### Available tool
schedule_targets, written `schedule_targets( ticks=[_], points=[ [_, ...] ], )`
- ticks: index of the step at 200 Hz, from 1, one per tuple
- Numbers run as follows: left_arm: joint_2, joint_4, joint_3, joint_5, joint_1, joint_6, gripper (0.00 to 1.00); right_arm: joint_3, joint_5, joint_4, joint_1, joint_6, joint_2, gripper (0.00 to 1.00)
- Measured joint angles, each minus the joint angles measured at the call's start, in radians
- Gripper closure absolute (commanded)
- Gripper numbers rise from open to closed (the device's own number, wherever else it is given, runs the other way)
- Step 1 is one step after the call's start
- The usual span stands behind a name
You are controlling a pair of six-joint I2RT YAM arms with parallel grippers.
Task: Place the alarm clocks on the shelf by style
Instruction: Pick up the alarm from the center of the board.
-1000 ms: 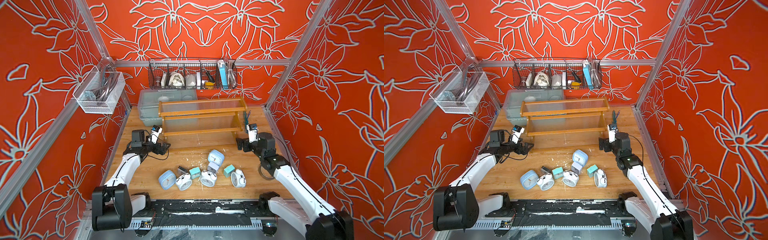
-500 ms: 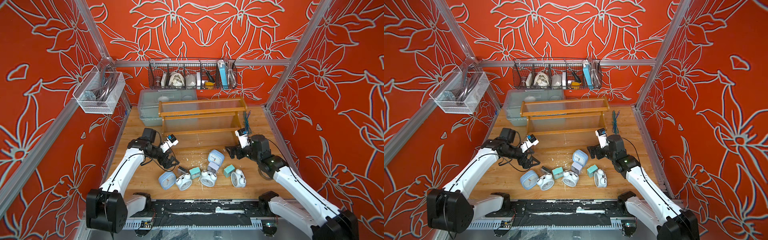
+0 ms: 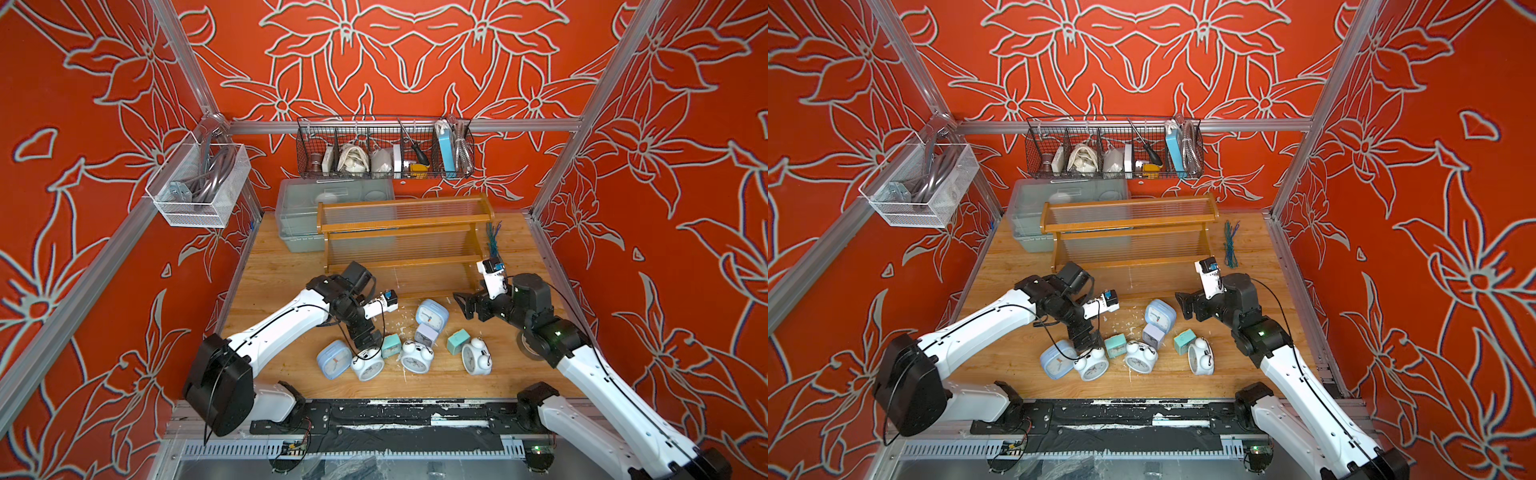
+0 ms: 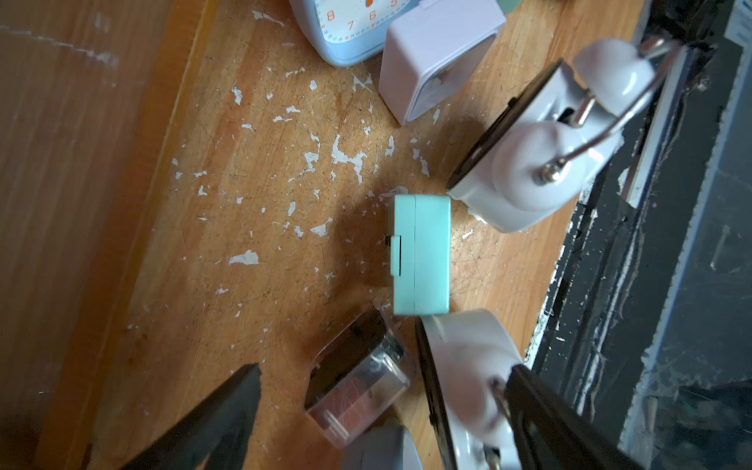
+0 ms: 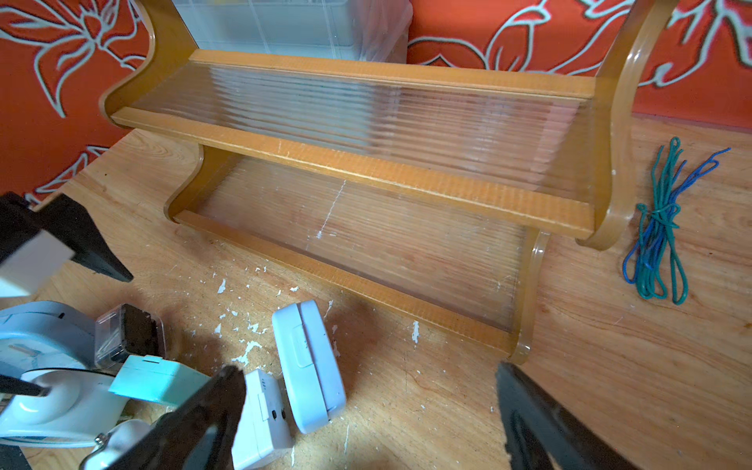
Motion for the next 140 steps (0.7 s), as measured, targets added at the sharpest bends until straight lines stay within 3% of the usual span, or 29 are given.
schedule_targets(
  ticks=[50, 103, 140],
  points=[
    [0.163, 0.031, 0.077, -0.092, -0.101, -0.041, 0.15, -0.002, 0.015, -0.011, 0.002, 0.002, -0.036, 0.01],
    [0.183, 0.039, 0.085, -0.109, -0.147, -0.055, 0.15, -0.008, 0.021, -0.010, 0.002, 0.002, -0.035, 0.00],
    [0.204, 0.042, 0.085, -0.121, -0.179, -0.061, 0.25, -0.016, 0.025, -0.010, 0.002, 0.002, -0.026, 0.00]
  ],
)
